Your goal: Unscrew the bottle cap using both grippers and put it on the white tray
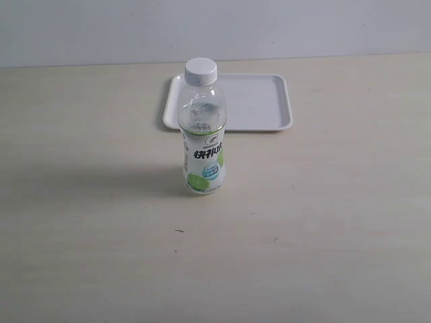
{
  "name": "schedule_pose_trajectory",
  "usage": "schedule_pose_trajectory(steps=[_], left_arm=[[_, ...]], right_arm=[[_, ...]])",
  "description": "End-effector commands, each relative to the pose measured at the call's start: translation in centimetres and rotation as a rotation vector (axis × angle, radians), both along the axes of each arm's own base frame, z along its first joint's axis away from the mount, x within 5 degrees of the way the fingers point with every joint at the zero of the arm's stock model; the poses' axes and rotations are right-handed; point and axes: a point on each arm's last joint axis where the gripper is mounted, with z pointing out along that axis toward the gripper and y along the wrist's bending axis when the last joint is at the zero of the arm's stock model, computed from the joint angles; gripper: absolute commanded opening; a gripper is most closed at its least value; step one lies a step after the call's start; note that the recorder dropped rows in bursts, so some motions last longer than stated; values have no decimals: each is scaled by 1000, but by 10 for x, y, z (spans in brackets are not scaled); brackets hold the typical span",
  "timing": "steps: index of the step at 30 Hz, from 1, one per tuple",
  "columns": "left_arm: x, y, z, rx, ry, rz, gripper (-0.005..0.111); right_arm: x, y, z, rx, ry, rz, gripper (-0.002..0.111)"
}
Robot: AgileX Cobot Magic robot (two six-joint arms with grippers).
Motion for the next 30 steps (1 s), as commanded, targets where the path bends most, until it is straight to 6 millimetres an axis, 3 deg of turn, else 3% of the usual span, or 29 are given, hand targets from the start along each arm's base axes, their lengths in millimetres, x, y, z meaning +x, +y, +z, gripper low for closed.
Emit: schedule_pose_trajectory(steps=[1,7,10,12,16,18,20,22,25,30], left_arm=[[0,1,0,29,-9,-2,0],[1,4,3,190,-48,-4,0],[3,0,15,154,-178,-35,0],[3,-4,25,24,-288,-53,0],[-2,-10,51,-116,-567,-116,0],[-5,-12,60,-309,-652,-156,0],[-13,-15,72,-375,-794,-220,0],[-22,-16,84,-353,-954,-271,0],[-29,-14,121,-298,-1060,-254,0],[-6,-18,164,-211,-1019,-251,0]], right_arm=[[0,0,-1,-3,-5,3,0],[0,0,-1,-4,-5,4,0],[0,0,-1,-4,-5,4,0],[0,0,-1,-4,-5,4,0],[0,0,-1,-4,-5,4,0],[0,0,-1,-4,-5,4,0],[0,0,-1,-4,-5,4,0],[0,0,-1,-4,-5,4,0],[0,0,-1,-4,-5,4,0],[0,0,-1,-4,-5,4,0]])
